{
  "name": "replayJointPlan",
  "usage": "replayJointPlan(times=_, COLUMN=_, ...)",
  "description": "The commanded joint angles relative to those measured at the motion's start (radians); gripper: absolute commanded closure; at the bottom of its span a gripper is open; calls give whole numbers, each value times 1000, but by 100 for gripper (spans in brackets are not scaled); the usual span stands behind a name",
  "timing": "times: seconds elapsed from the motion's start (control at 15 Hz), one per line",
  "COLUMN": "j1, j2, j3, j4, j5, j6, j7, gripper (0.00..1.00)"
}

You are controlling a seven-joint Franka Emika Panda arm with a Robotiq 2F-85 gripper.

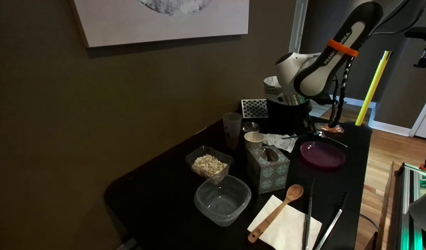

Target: Put the pencil in the cup

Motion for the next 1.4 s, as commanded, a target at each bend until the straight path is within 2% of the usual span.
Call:
replayJointPlan(times=0.0, j1=24, j2=-40, j3=26, j4=39, j5=-142, j6=-133, j7=-9, gripper=98)
replayJointPlan(times=0.33, j1=44, j2=-46, j3=90, j4=76, j5=-280, j6=-206, j7=-44, gripper=98)
replayJointPlan(times=0.87, j1=92, j2=-20, j3=178, j4=97, j5=-456, j6=-212, j7=-82, gripper=98)
replayJointPlan(times=1.33, j1=122, j2=67, j3=209, j4=161, j5=-610, j6=-235, j7=-81, gripper=98)
